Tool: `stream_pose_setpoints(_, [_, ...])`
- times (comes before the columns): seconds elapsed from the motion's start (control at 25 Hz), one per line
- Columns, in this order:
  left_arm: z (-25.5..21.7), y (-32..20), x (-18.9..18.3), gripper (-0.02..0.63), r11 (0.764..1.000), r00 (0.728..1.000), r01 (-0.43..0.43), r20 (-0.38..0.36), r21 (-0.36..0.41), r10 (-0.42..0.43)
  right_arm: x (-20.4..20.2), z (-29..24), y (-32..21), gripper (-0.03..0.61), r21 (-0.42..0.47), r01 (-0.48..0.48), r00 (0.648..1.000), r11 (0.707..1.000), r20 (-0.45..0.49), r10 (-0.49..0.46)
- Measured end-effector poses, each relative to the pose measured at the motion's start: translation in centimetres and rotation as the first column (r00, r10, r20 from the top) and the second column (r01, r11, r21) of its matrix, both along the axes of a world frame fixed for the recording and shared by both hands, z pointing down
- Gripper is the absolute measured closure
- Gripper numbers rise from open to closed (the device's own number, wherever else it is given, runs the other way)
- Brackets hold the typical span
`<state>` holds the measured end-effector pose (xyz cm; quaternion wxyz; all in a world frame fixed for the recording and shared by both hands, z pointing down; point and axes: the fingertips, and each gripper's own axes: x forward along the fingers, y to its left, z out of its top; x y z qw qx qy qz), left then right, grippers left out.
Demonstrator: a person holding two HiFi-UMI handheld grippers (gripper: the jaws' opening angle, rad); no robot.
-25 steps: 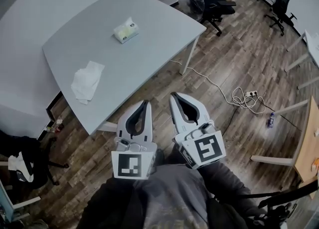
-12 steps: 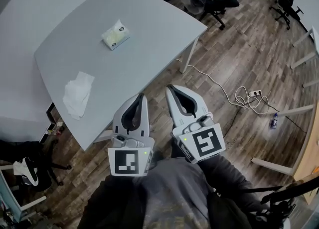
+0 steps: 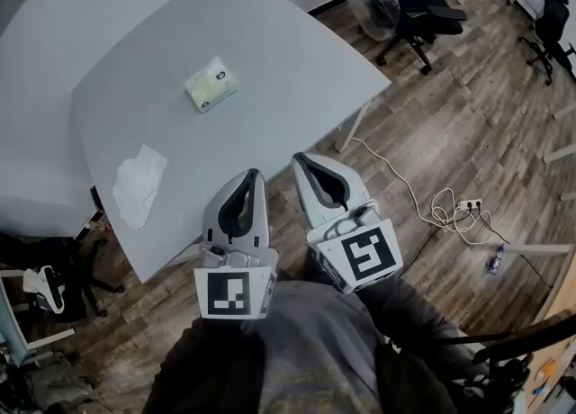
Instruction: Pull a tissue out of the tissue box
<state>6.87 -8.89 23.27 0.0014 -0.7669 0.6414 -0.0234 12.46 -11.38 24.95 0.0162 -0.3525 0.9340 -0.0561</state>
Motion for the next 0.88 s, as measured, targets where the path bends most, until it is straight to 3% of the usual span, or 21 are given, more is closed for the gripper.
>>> stream_pose_setpoints(0.4, [1.1, -5.7, -4.8, 0.617, 0.989, 0.989, 0.147, -0.023, 0.009, -0.146, -4.2, 1.1, -6.8, 0.575, 0.007, 0.122, 0.992, 0.992, -0.026, -0.122])
stream_pose_setpoints(0.6, [1.7, -10.1, -7.0, 0.617, 0.985, 0.984, 0.173, -0.037, 0.008, -0.173, -6.6, 1.9, -11.0, 0.575, 0.002, 0.158, 0.986, 0.987, -0.046, -0.157])
stream_pose_setpoints(0.88, [4.2, -16.0, -10.6, 0.617, 0.982, 0.984, 0.172, -0.042, -0.072, -0.175, -10.7, 3.7, -17.8, 0.575, -0.052, 0.178, 0.982, 0.983, -0.059, -0.181])
